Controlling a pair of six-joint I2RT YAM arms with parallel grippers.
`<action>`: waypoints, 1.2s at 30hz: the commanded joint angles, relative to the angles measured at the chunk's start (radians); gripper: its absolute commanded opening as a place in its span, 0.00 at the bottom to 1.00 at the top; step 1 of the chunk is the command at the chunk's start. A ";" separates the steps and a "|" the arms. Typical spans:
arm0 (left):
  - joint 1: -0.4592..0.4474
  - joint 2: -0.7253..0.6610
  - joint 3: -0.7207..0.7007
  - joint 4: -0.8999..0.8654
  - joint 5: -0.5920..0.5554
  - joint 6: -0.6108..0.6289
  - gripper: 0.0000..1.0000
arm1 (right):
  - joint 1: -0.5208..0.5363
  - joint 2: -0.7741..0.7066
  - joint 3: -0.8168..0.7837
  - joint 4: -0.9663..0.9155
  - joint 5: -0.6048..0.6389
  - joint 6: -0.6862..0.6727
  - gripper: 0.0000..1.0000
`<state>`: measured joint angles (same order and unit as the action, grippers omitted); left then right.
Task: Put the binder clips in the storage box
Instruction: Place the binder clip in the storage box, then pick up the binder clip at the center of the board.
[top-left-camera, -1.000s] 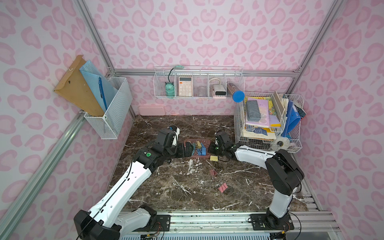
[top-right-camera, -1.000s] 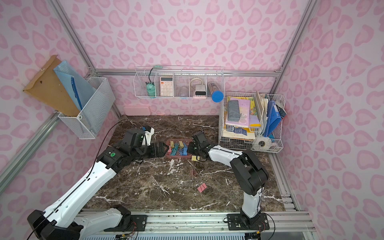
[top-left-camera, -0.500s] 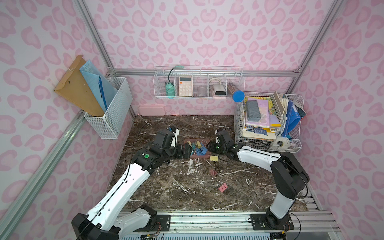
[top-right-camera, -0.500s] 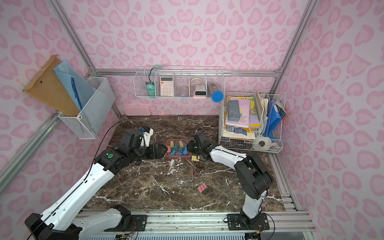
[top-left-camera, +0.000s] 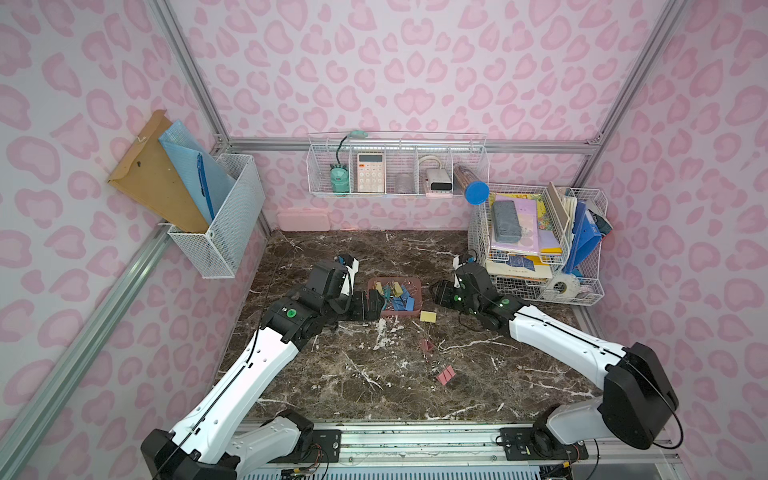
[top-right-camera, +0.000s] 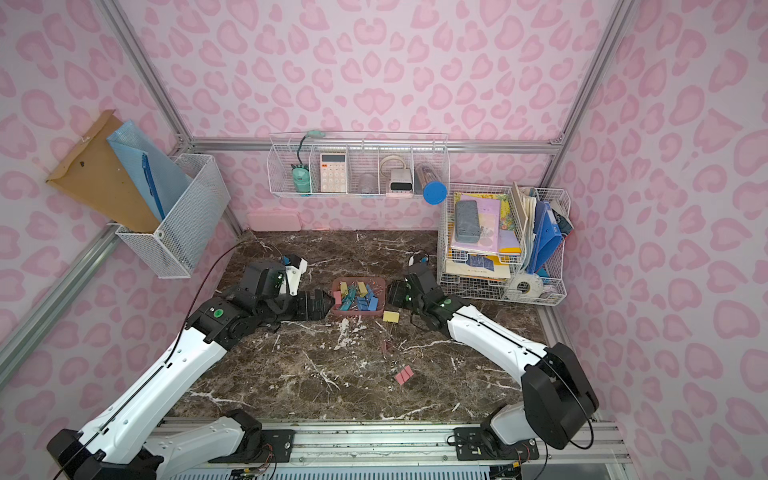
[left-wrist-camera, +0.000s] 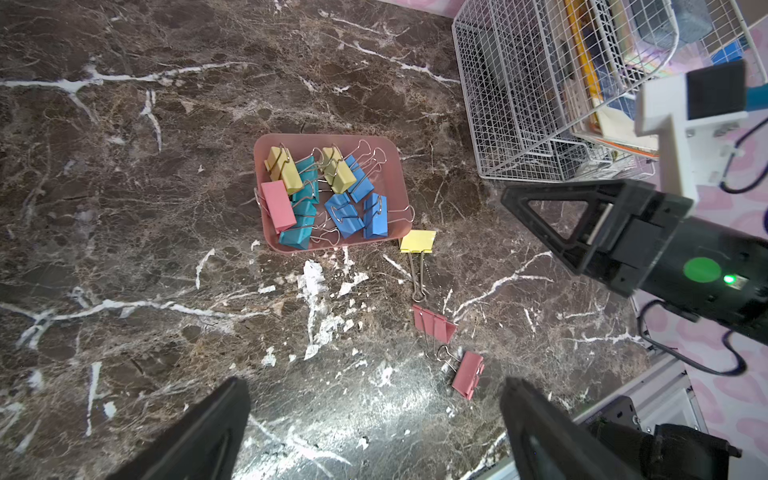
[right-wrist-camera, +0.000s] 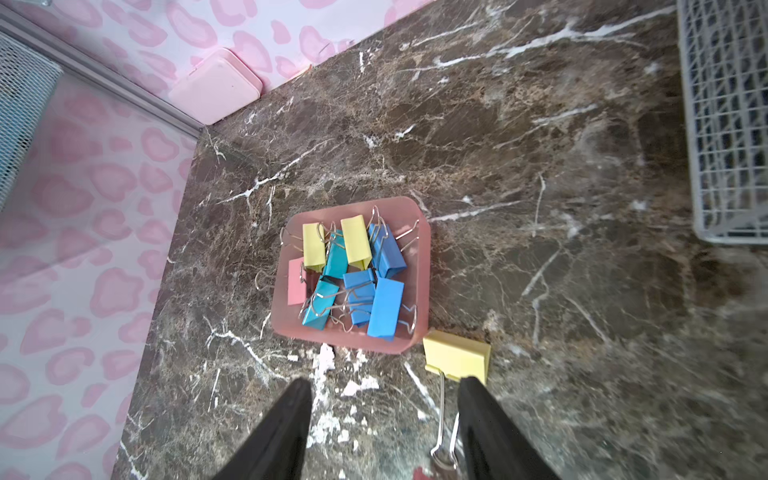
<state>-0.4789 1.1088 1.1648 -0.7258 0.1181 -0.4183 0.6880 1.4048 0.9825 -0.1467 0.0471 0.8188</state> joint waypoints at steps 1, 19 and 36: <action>0.000 0.000 0.002 -0.015 0.014 0.009 0.99 | 0.047 -0.050 0.000 -0.170 0.084 0.010 0.57; 0.000 0.022 -0.002 0.006 0.028 -0.005 0.99 | 0.483 0.186 0.110 -0.737 0.391 0.320 0.59; 0.000 0.031 0.003 0.007 0.034 -0.005 0.99 | 0.527 0.400 0.221 -0.905 0.435 0.513 0.25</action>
<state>-0.4789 1.1347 1.1599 -0.7292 0.1432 -0.4198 1.2114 1.7947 1.1931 -1.0084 0.4606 1.3041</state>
